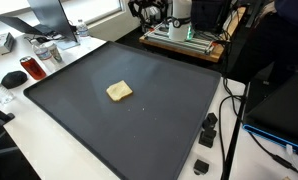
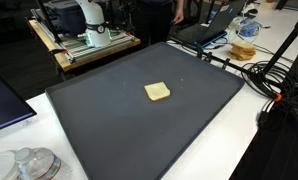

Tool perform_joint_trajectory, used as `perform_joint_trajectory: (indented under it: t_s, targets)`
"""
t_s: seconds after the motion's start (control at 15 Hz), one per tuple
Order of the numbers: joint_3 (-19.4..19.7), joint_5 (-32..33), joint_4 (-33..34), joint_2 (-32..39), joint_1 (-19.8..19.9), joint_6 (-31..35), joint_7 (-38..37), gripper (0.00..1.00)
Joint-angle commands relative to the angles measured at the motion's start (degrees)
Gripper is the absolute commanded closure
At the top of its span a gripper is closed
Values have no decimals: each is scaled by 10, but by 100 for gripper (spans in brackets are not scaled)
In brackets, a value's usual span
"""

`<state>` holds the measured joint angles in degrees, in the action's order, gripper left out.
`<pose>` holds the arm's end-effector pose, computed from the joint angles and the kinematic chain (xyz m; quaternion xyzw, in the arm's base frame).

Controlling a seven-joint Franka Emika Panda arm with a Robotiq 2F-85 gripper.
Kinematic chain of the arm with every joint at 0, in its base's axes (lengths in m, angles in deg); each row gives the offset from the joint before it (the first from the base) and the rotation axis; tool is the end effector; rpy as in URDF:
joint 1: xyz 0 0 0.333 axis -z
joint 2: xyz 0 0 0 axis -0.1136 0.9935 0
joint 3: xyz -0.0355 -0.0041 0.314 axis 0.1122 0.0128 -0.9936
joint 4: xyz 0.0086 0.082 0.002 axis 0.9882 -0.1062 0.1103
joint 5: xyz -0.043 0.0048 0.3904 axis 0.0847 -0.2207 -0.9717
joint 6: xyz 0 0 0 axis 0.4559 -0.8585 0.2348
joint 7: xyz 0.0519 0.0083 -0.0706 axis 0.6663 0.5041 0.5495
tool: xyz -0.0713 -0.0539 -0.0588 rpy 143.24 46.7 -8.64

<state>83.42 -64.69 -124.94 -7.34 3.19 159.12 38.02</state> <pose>0.4153 -0.0064 0.3793 -0.9687 -0.1594 0.1447 0.1233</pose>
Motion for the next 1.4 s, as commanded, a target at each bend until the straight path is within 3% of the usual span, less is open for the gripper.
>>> perform_joint_trajectory:
  t_s: [0.0, 0.33, 0.4, 0.87, 1.33]
  targets:
    - [-27, -52, -37, -37, -28, -9, 66, 0]
    - [-52, -100, -55, -55, -71, -13, 144, 0]
    - [-57, -76, -38, -29, -59, -5, 106, 0]
    - [-62, -88, -39, -39, -72, -1, 139, 0]
    - [-76, -181, -25, -58, -115, 4, 280, 0]
